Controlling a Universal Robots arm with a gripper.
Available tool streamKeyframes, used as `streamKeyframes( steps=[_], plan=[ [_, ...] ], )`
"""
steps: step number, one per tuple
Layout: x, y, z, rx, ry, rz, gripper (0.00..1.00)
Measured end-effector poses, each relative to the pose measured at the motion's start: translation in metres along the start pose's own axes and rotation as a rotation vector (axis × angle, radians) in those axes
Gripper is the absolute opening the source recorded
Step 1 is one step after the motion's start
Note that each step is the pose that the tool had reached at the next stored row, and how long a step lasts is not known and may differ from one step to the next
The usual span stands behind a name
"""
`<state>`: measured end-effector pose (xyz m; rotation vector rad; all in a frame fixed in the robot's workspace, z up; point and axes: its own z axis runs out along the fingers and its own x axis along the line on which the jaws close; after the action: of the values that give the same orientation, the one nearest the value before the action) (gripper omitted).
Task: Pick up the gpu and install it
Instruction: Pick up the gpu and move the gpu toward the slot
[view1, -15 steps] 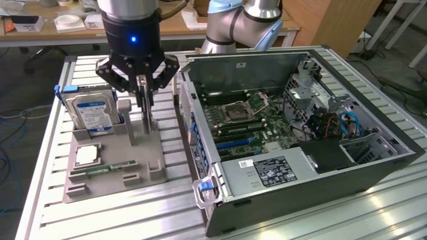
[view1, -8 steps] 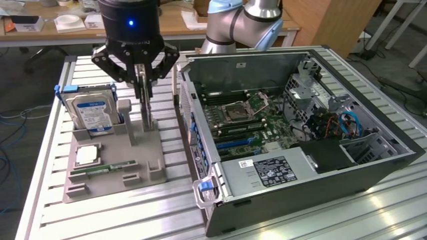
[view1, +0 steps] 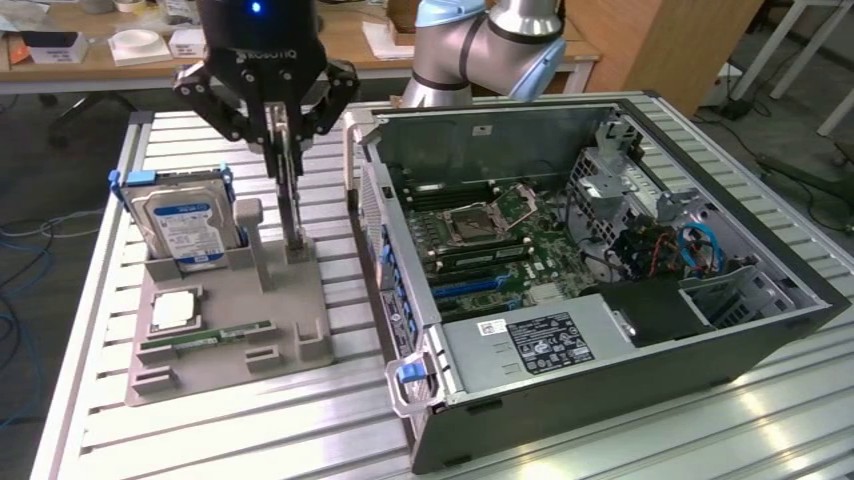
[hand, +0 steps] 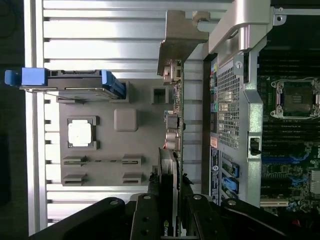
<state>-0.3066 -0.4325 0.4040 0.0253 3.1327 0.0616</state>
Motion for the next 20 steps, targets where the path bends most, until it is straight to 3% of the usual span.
streamKeyframes(
  steps=[11,16,20],
  plan=[
    [0.0,0.0012,-0.0308,-0.0001,-0.0001,0.0,0.27],
    [-0.001,0.0013,-0.0322,0.0,0.0002,0.0,0.27],
    [-0.013,0.0015,-0.0321,0.002,0.0001,0.0,0.27]
  ],
)
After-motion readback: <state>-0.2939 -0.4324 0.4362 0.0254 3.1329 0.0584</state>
